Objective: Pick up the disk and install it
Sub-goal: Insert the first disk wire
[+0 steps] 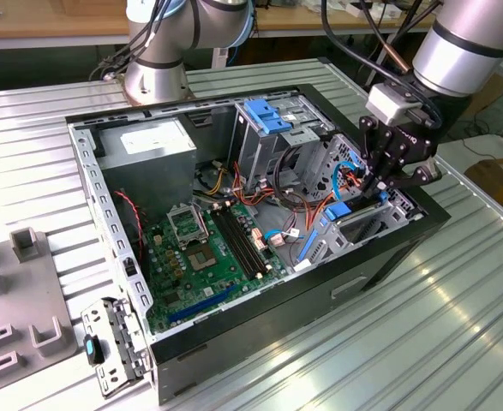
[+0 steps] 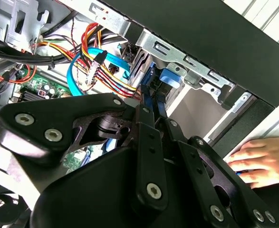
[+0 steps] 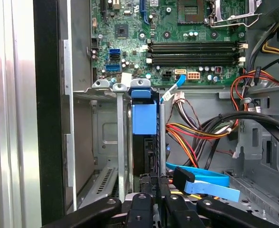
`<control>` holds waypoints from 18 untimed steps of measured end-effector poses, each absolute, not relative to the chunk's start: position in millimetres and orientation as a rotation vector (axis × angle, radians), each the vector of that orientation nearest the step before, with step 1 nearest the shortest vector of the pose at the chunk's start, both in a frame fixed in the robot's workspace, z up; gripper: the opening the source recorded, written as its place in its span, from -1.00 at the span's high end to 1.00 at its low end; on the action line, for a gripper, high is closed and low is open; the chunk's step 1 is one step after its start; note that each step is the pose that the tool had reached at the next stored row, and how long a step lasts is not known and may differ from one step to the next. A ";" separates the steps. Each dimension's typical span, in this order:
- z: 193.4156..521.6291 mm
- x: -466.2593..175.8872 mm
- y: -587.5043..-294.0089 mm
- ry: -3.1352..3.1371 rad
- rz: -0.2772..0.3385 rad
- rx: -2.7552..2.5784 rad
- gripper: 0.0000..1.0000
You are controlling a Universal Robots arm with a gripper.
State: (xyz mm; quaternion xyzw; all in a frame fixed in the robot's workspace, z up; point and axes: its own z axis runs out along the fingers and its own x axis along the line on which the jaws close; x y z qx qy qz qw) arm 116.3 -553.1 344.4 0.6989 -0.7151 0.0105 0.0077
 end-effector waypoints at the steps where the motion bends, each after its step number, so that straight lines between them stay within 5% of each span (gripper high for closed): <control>1: 344.4 116.3 -553.1 -2.236 0.033 2.185 0.67; 14: 340.4 115.9 -554.1 -2.238 0.029 2.188 0.67; 18: 347.5 115.7 -554.1 -2.238 0.030 2.187 0.40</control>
